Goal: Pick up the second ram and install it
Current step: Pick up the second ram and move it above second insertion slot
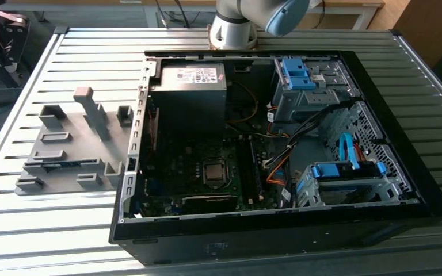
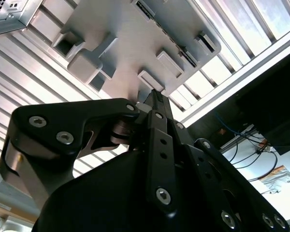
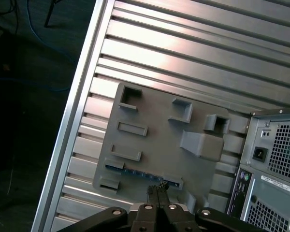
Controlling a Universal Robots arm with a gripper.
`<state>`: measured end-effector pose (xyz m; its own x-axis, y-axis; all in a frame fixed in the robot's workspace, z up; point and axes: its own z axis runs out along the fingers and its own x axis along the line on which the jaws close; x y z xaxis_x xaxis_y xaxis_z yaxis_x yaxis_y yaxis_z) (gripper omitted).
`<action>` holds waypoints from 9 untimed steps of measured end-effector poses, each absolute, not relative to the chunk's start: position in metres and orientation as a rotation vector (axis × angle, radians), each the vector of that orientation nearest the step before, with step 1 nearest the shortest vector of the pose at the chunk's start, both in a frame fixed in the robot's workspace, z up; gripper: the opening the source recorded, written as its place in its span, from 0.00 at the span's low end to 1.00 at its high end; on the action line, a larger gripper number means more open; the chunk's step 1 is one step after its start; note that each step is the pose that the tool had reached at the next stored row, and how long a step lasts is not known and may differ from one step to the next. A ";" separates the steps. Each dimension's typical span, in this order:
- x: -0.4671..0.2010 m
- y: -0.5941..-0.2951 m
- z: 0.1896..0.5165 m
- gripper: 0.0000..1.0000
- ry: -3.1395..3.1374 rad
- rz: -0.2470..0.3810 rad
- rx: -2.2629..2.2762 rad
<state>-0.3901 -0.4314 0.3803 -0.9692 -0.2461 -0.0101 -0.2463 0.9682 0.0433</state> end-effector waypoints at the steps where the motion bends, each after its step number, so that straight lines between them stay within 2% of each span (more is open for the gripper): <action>1: -0.390 -0.431 0.380 0.11 3.111 0.069 -0.402; 9: -0.390 -0.431 0.380 0.11 3.097 0.070 -0.504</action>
<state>-0.3901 -0.4314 0.3803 -0.9484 -0.3170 -0.0100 -0.3171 0.9474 0.0433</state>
